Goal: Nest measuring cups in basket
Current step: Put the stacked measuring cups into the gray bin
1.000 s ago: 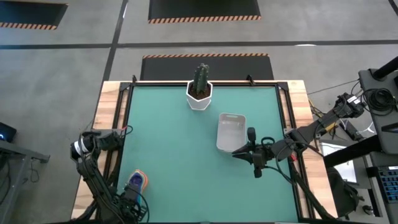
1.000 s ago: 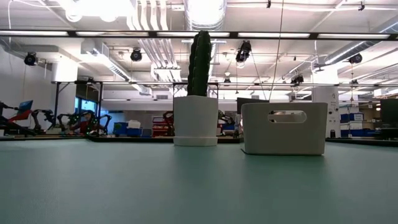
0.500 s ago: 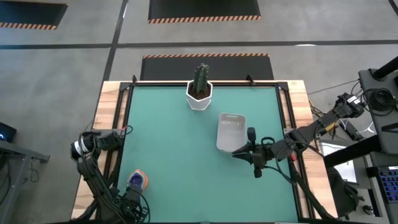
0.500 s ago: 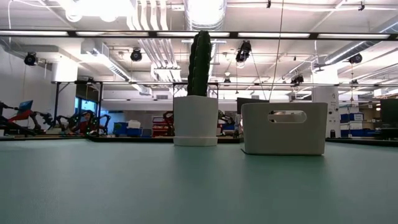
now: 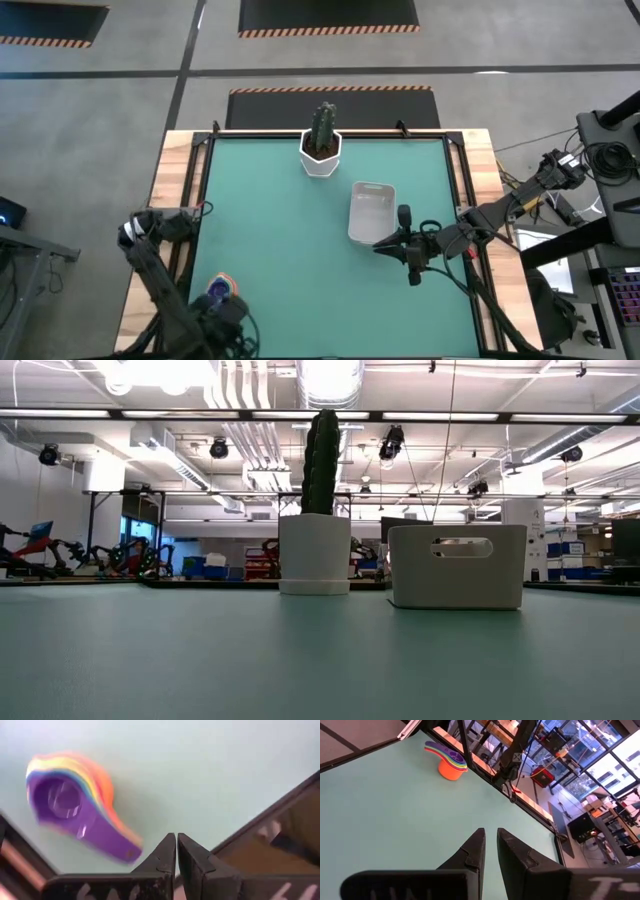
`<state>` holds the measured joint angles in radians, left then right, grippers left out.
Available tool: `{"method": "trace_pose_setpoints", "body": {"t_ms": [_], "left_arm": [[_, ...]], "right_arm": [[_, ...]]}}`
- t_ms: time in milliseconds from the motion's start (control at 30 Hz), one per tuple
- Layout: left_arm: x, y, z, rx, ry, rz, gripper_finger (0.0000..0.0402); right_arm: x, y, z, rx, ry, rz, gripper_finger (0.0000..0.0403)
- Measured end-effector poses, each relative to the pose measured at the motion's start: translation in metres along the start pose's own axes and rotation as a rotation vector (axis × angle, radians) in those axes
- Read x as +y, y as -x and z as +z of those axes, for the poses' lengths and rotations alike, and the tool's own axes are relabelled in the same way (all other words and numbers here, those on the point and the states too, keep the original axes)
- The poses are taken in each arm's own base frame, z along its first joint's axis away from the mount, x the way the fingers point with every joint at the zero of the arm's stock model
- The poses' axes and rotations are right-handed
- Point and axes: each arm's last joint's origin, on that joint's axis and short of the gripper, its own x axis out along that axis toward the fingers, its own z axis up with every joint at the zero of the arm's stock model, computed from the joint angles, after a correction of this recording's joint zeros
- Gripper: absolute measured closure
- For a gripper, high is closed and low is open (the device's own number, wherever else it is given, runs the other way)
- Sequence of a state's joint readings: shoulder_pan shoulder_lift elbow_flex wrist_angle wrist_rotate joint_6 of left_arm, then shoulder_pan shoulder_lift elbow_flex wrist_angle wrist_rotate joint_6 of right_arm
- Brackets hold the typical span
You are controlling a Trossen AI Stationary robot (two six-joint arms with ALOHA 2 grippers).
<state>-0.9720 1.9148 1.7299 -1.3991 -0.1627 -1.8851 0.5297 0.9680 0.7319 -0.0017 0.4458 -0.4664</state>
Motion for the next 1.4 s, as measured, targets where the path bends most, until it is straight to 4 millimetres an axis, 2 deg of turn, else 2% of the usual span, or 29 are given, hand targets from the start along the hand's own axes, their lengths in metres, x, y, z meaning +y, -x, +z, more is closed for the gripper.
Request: {"method": "trace_pose_setpoints", "body": {"t_ms": [167, 267, 367, 467, 700, 833, 933, 1400], "left_arm": [[-0.004, -0.008, 0.026, -0.006, 0.019, 0.04, 0.0401], [0.002, -0.013, 0.034, 0.007, 0.116, 0.136, 0.0394], [0.005, -0.013, 0.037, 0.002, 0.166, 0.165, 0.0368], [0.006, -0.013, 0.036, 0.022, 0.189, 0.177, 0.0319], [0.008, -0.029, 0.035, 0.0, 0.239, 0.233, 0.0158], [0.013, -0.041, 0.034, -0.019, 0.254, 0.28, 0.0107], [0.016, -0.049, 0.034, -0.029, 0.246, 0.307, 0.0103], [0.028, -0.084, 0.03, -0.044, 0.244, 0.345, 0.0149]], "right_arm": [[0.0, 0.0, 0.0, 0.0, 0.006, 0.0, 0.0365], [0.0, 0.0, 0.0, 0.0, 0.006, 0.0, 0.0365], [0.0, 0.0, 0.0, 0.001, 0.008, 0.0, 0.0365], [0.0, 0.0, 0.0, 0.002, 0.013, 0.001, 0.0364], [0.0, 0.0, 0.0, 0.003, 0.018, 0.001, 0.0364], [0.0, 0.0, 0.0, 0.002, 0.018, 0.001, 0.0365], [0.0, 0.0, 0.0, 0.002, 0.016, 0.001, 0.0365], [0.0, 0.0, -0.001, 0.008, 0.008, 0.004, 0.0365]]}}
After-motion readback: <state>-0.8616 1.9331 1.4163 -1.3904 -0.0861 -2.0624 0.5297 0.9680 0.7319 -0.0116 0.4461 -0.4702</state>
